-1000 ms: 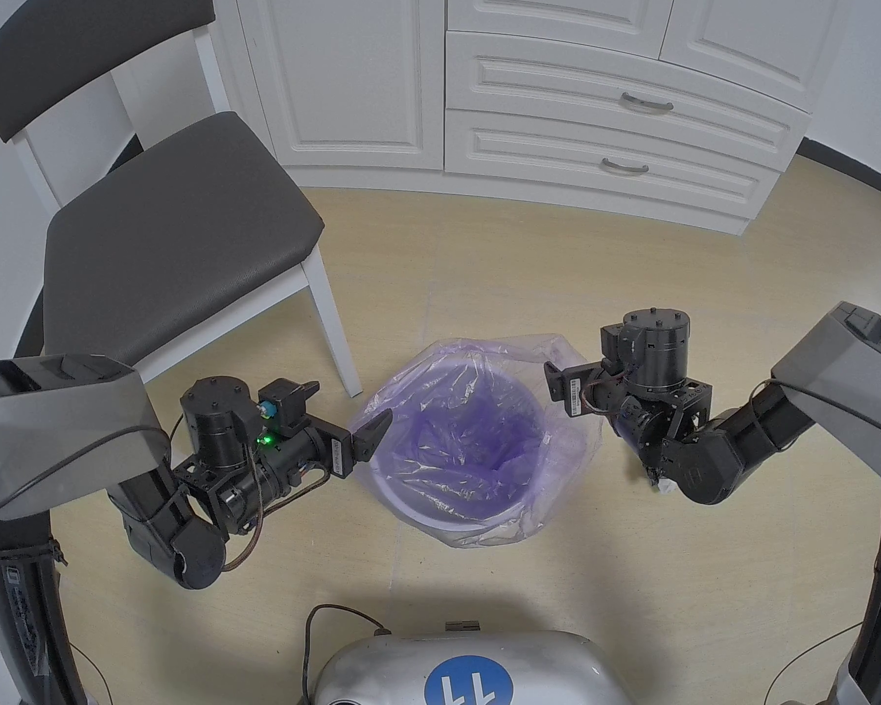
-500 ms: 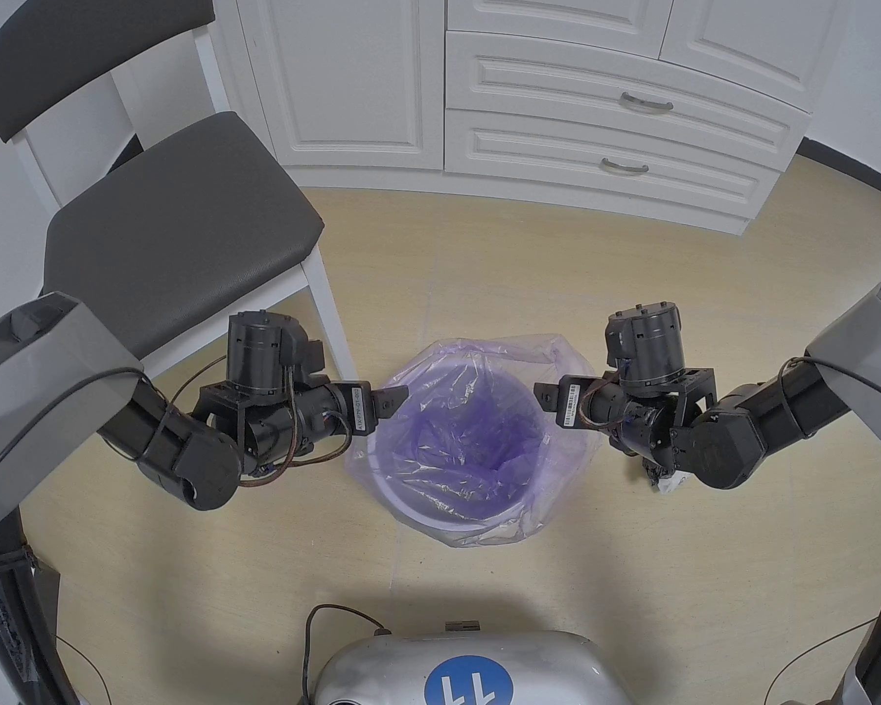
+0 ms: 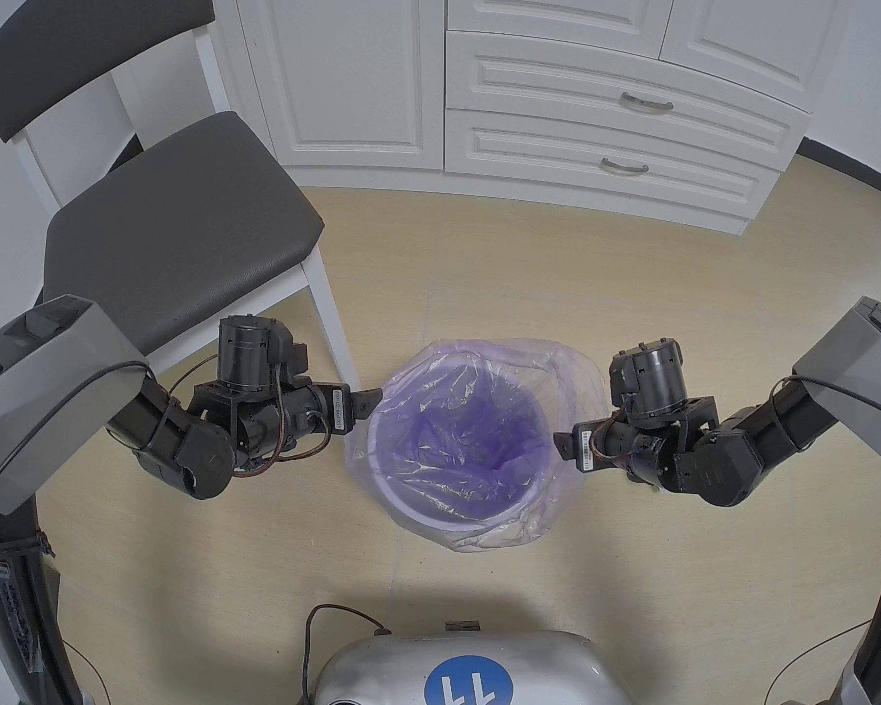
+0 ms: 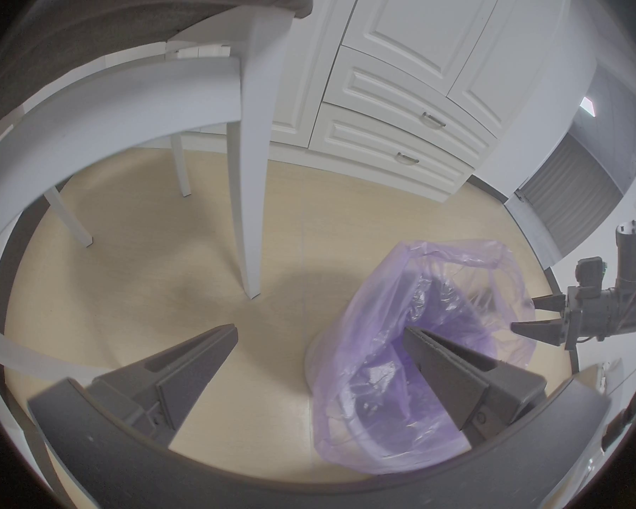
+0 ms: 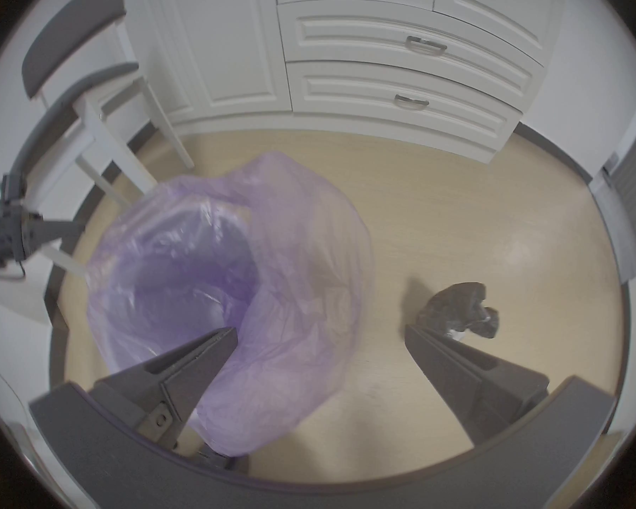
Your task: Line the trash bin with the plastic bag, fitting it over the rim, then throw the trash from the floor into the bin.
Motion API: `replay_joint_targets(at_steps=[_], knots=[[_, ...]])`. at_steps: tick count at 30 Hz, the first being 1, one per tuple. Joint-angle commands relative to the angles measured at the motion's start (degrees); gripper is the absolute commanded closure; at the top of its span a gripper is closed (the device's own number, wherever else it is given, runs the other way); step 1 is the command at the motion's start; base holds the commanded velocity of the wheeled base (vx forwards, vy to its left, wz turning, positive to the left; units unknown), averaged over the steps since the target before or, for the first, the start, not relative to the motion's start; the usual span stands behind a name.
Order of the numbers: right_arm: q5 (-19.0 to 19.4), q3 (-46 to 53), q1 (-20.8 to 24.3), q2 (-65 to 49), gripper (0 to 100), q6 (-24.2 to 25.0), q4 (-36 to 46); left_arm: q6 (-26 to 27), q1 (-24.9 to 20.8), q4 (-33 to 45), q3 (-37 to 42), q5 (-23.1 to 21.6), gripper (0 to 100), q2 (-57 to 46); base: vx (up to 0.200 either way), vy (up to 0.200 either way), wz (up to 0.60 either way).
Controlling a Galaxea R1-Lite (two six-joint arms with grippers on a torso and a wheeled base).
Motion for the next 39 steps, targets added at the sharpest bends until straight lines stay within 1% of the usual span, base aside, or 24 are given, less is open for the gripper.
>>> replay_joint_targets(at_steps=[1, 2, 3, 4, 6, 9, 12, 13, 14, 16, 18, 20, 24, 25, 29, 33, 39], knots=[[-0.1, 5.4, -3.6, -1.4, 0, -6.8, -0.5, 0.1, 0.2, 0.0, 0.0, 0.0, 0, 1.3, 0.000, 0.000, 0.00], [-0.1, 5.7, -4.0, -1.3, 0, -7.2, -0.5, 0.1, 0.2, 0.0, 0.0, 0.0, 0, 1.3, 0.000, 0.000, 0.00], [-0.1, 6.7, -5.4, -1.1, 0, -9.7, -0.5, 0.2, 0.1, -0.1, 0.2, 0.0, 0, 1.3, 0.000, 0.000, 0.00], [0.0, 7.2, -6.0, -0.7, 0, -10.9, -0.5, 0.4, 0.0, 0.0, 0.3, 0.0, 0, 1.2, 0.000, 0.000, 0.00], [0.1, 7.0, -6.7, 1.7, 0, -12.4, -0.8, 1.2, 0.0, -0.1, 0.6, 0.1, 0, 1.3, 0.000, 0.000, 0.00], [-0.1, 5.5, -6.7, 5.8, 0, -12.3, -3.4, 1.6, -0.2, -0.2, 0.7, 1.5, 0, 1.4, 0.000, 0.000, 0.00], [-0.1, 4.2, -6.8, 9.1, 0, -11.9, -11.2, 1.7, -0.3, -2.0, 0.6, 2.4, 0, 2.2, 0.000, 0.000, 0.00], [-0.1, 4.2, -6.8, 9.1, 0, -11.9, -11.2, 1.7, -0.3, -2.0, 0.6, 2.4, 0, 2.2, 0.000, 0.000, 0.00], [-0.1, 4.6, -6.6, 9.1, 0, -11.6, -15.1, 1.8, -0.3, -3.7, 0.9, 2.4, 0, 2.4, 0.000, 0.000, 0.00], [-0.1, 5.8, -6.0, 7.5, 0, -11.5, -18.2, 1.9, -0.3, -5.2, 0.9, 2.4, 0, 2.7, 0.000, 0.000, 0.00], [-0.1, 6.8, -5.4, 5.9, 0, -11.5, -18.4, 2.1, -0.3, -5.3, 0.9, 2.4, 0, 3.0, 0.000, 0.000, 0.00], [0.0, 8.7, -3.4, 2.7, 0, -11.2, -18.4, 2.2, -0.3, -5.4, 0.8, 2.4, 0, 3.2, 0.000, 0.000, 0.00], [-0.1, 9.3, -1.0, 1.1, 0, -9.3, -18.7, 2.3, -0.8, -6.0, 0.3, 2.5, 0, 5.0, 0.000, 0.000, 0.00], [-0.1, 9.0, -0.5, 1.4, 0, -8.4, -18.7, 2.2, -0.9, -7.7, 0.4, 2.5, 0, 5.6, 0.000, 0.000, 0.00], [-0.1, 7.3, -0.5, 3.1, 0, -7.3, -19.4, 2.2, -0.9, -10.1, 0.8, 2.5, 0, 6.3, 0.000, 0.000, 0.00], [-0.2, 5.7, -0.5, 5.1, 0, -6.7, -21.4, 2.2, -0.9, -10.1, 0.5, 2.5, 0, 6.9, 0.000, 0.000, 0.00], [-2.3, 3.3, -1.1, 7.7, 0, -6.6, -21.5, 2.2, -0.5, -10.0, -0.7, 2.8, 0, 8.2, 0.000, 0.000, 0.00]])
